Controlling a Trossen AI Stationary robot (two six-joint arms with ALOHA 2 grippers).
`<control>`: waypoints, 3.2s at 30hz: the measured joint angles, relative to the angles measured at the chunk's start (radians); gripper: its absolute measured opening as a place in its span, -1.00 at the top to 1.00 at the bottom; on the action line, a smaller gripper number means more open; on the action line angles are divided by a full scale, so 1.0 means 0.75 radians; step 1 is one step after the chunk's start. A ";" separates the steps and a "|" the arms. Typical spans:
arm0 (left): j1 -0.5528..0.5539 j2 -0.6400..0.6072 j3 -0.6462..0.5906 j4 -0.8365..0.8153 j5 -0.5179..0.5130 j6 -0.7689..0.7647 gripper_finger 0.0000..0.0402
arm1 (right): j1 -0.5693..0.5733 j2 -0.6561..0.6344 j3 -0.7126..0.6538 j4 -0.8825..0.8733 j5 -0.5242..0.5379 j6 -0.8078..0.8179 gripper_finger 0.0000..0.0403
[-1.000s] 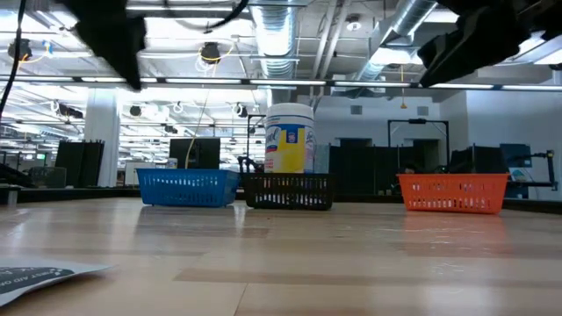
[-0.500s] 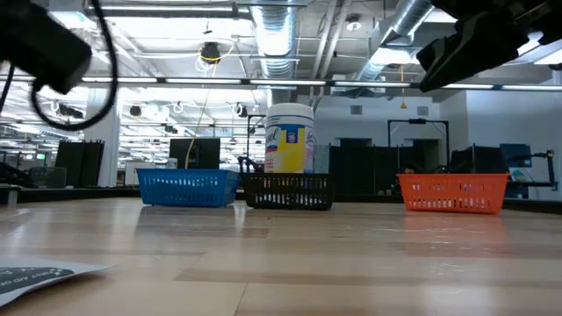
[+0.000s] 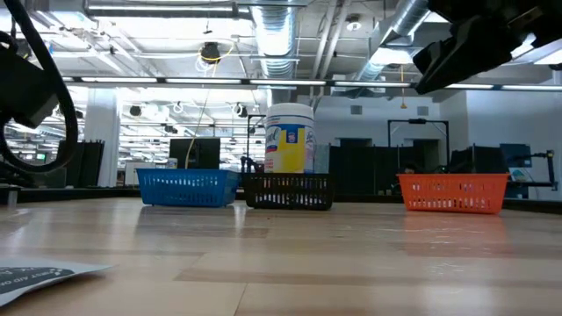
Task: Pick & Place First Aid Supplies
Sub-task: Put the black towelette pack into the black bin
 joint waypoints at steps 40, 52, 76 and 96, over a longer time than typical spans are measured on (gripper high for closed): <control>0.042 0.031 0.002 0.117 -0.192 0.325 0.30 | -0.059 0.000 0.001 -0.005 0.000 -0.004 0.55; 0.120 0.044 -0.002 0.126 -0.204 0.326 0.95 | -0.059 0.000 0.001 -0.004 0.000 -0.005 0.55; 0.705 -0.177 -0.029 0.941 -1.249 1.452 0.95 | -0.060 0.001 0.001 0.008 0.002 -0.005 0.55; 0.973 -0.003 -0.030 1.039 -0.921 1.506 0.45 | -0.059 0.000 0.001 -0.005 0.005 -0.006 0.55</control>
